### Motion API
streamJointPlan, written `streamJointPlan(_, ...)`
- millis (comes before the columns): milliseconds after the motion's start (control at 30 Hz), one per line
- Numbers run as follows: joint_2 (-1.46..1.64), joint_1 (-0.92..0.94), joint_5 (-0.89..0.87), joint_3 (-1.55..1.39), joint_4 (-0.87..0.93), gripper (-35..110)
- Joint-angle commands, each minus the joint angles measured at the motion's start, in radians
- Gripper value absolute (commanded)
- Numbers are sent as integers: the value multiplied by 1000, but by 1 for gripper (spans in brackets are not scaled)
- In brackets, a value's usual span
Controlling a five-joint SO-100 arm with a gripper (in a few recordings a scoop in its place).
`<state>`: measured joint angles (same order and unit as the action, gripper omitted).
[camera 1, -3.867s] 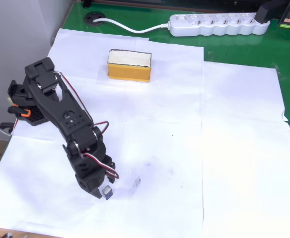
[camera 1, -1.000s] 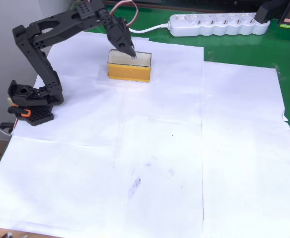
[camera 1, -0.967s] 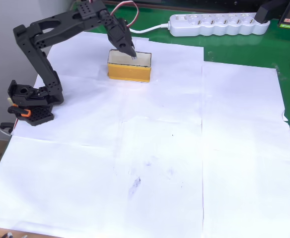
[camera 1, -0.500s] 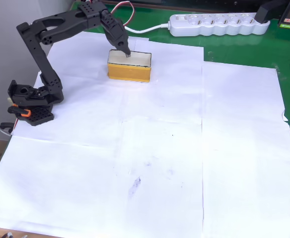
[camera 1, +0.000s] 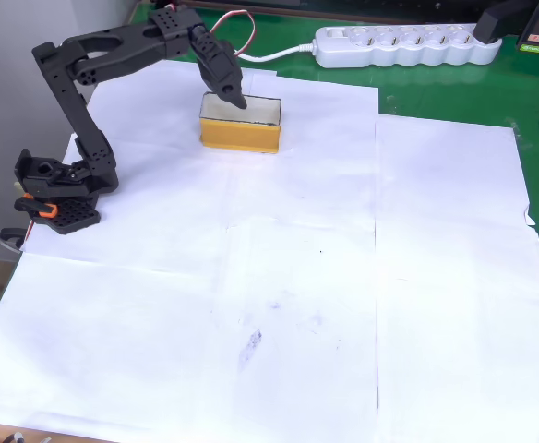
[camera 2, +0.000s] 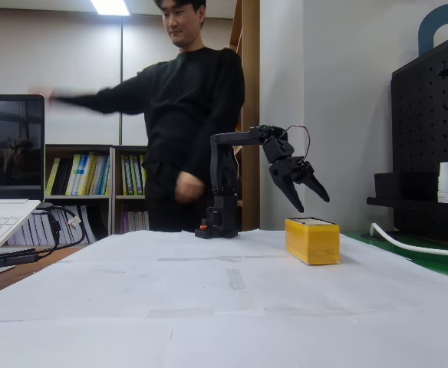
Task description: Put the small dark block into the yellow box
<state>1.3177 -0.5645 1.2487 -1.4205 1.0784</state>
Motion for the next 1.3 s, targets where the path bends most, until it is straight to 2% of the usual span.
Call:
streamJointPlan(0,-175,20,12,-81,-5,41)
streamJointPlan(100,-304,69,15,-83,43,41)
streamJointPlan(300,-491,207,11,-100,264,41)
streamJointPlan(433,-646,357,91,181,295,14)
streamJointPlan(633,-1006,457,233,624,337,8)
streamJointPlan(700,-1106,474,264,775,319,0)
streamJointPlan(900,-1325,472,247,1081,291,0)
streamJointPlan(1133,-1436,508,282,1305,253,0)
streamJointPlan(1267,-1497,508,288,1316,387,0)
